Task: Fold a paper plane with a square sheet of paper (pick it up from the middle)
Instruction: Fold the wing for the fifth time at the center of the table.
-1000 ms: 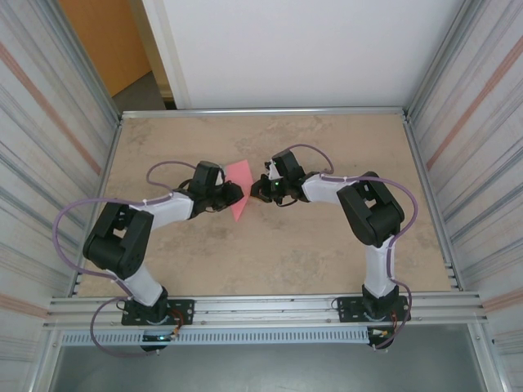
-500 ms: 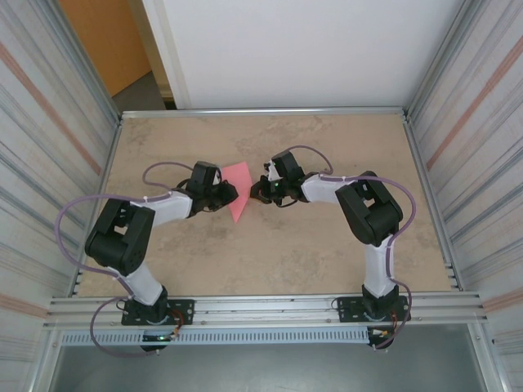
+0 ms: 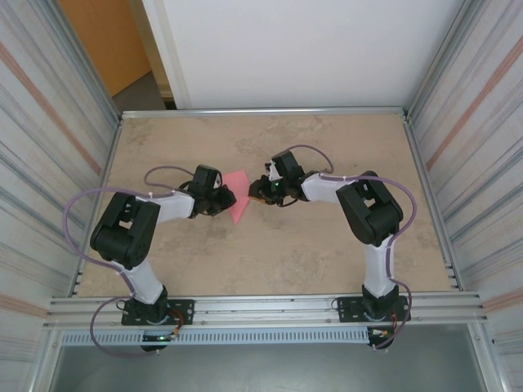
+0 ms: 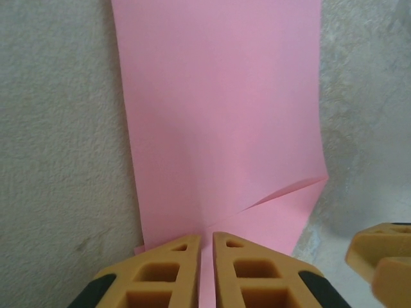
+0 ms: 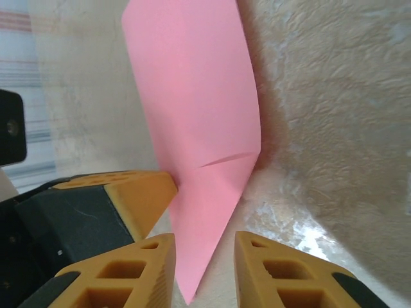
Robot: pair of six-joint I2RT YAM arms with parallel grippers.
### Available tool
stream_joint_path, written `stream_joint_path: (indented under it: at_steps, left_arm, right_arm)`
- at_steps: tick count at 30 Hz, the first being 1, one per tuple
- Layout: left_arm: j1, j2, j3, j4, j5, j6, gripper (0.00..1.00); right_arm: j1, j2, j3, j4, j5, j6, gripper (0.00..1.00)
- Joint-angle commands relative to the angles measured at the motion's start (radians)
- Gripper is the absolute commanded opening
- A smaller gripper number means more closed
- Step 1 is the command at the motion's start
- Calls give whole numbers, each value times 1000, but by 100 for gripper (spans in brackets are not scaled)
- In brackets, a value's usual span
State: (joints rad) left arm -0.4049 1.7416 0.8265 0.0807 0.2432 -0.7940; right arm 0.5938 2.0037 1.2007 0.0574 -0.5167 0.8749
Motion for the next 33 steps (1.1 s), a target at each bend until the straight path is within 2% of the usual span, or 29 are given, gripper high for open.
stream_joint_path:
  at_steps: [1,8,10,13,20,26,33]
  left_arm:
    - [6,26,-14,-5,45,30,13]
    - [-7,52,0,-24,194,103,12]
    - [-26,50,10,-50,218,142,11]
    - [-78,48,46,-118,243,225,11]
    - [-182,69,115,-208,317,370,9]
    - [-192,89,141,-232,303,380,8]
    - [-190,87,137,-234,277,366,8]
  right_arm:
    - [-25,-82,-30,-31,57,-31,31]
    - [-67,-216,-139,-58,172,-80,40]
    - [-75,-265,-167,-81,231,-92,43]
    - [-99,-311,-193,-129,274,-109,42]
    - [-133,-264,-142,-209,153,-203,33]
    - [-101,-183,-47,-286,108,-279,29]
    - [-72,-15,129,-361,65,-308,25]
